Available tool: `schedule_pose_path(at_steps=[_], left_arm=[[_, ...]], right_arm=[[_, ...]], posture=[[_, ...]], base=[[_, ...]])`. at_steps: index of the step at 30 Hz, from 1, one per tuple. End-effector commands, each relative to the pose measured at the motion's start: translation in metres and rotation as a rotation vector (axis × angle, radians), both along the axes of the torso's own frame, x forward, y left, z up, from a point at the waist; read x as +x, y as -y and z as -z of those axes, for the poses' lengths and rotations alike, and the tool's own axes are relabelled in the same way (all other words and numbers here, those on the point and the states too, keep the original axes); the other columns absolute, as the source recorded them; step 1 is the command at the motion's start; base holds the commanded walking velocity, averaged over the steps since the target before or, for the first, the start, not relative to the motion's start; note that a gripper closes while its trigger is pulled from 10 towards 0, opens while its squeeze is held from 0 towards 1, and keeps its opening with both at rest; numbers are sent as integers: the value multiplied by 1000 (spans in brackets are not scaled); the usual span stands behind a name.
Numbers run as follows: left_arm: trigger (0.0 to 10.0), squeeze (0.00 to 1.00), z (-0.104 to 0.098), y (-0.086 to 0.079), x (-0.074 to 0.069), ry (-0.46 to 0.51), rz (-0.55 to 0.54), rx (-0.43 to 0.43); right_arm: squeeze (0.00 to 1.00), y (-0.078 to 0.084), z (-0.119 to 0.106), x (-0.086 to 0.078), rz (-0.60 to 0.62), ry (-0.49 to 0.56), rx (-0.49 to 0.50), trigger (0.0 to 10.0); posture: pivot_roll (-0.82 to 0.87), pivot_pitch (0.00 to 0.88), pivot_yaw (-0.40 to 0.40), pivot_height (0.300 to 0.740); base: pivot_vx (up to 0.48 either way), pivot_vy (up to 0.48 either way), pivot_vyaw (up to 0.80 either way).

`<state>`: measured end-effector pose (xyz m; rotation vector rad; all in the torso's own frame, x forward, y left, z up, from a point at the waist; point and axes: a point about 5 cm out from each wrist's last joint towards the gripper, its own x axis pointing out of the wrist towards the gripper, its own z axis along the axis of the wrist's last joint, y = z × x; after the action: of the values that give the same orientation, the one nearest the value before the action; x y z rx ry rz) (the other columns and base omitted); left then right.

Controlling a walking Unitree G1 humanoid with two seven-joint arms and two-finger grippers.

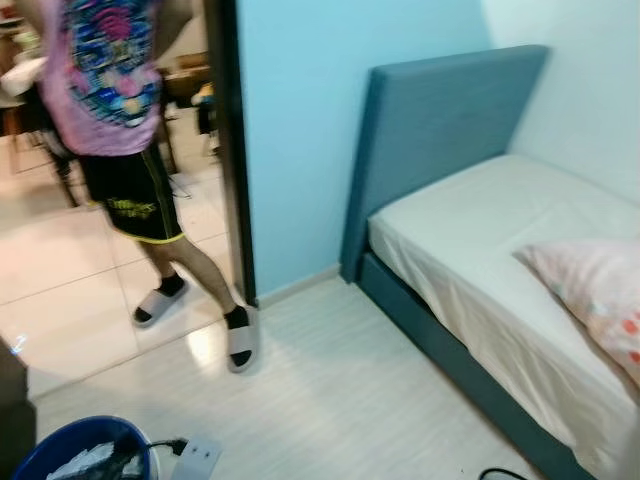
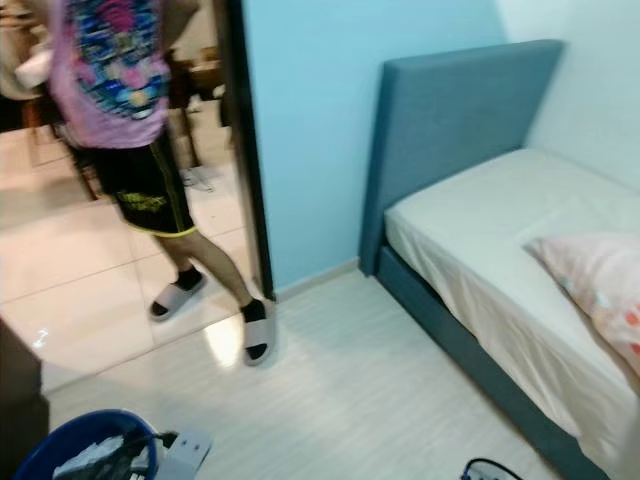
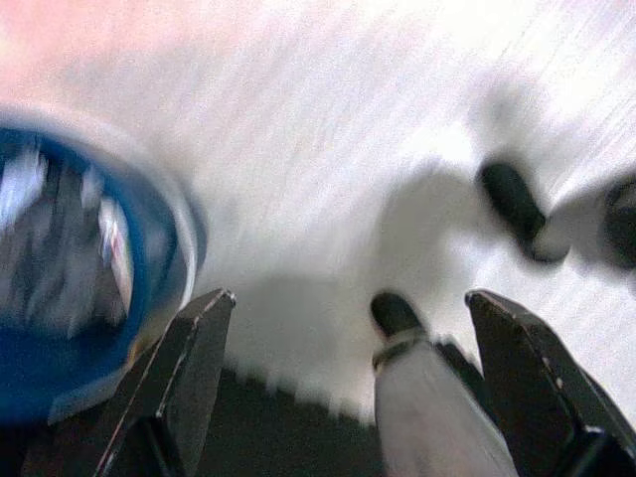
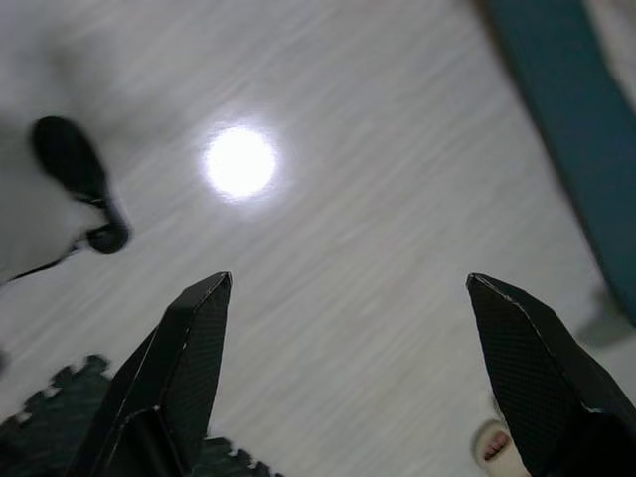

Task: Clean up the room

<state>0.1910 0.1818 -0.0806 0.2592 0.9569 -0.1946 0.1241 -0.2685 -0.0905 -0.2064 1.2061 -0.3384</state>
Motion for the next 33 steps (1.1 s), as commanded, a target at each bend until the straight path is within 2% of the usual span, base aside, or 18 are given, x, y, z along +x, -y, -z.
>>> schedule_pose_path(at_steps=[1,16,33], left_arm=[[10000,0,5,-2,-12,-37,-6,-10],[10000,0,5,-3,-11,-37,10,-12],[10000,0,8,-4,-18,-56,13,-14]], right_arm=[[0,-3,0,3,16,21,7,10000],[0,-1,-2,6,23,32,-8,10000],[0,-1,-1,4,29,27,-16,10000]], posture=[[3,0,-37,740],[-1,0,-35,740],[-2,0,-33,740]], base=[[375,0,-775],[410,0,-775],[415,0,-775]])
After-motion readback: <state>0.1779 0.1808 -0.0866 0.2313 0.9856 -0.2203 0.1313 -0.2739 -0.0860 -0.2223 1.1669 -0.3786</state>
